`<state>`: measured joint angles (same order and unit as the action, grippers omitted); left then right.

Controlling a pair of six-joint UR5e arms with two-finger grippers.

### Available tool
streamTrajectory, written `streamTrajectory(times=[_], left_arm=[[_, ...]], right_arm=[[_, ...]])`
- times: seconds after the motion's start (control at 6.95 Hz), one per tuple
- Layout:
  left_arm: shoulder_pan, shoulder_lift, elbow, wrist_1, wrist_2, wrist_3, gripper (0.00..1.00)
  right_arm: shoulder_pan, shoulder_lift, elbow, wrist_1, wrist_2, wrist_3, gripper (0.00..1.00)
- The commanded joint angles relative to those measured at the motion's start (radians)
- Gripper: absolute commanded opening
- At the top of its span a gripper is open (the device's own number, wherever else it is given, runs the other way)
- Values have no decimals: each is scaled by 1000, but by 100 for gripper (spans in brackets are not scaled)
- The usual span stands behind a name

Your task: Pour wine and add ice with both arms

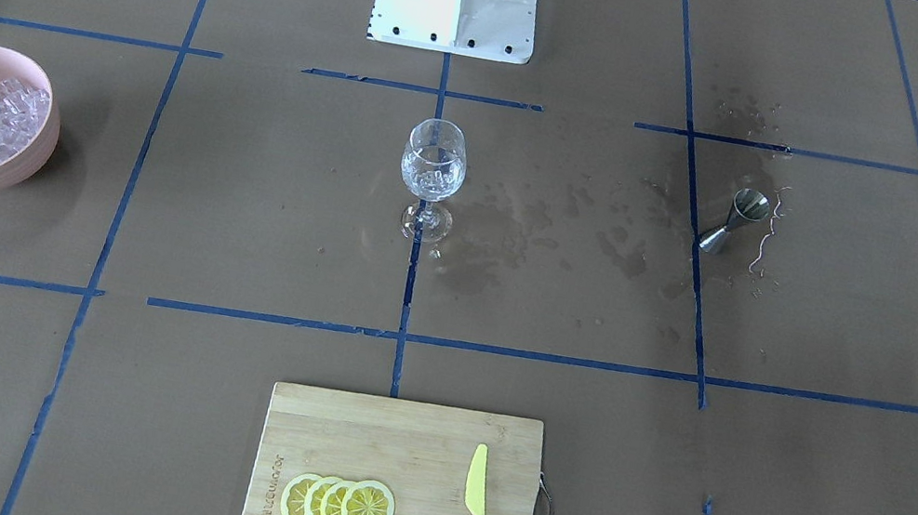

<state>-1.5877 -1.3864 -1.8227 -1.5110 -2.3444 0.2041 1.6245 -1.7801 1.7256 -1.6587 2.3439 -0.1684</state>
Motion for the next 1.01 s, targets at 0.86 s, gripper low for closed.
streamTrajectory(times=[0.86], left_arm=[[-2, -2, -7, -2, 2, 0, 100]], right_arm=[[0, 8, 31, 2, 23, 12, 100]])
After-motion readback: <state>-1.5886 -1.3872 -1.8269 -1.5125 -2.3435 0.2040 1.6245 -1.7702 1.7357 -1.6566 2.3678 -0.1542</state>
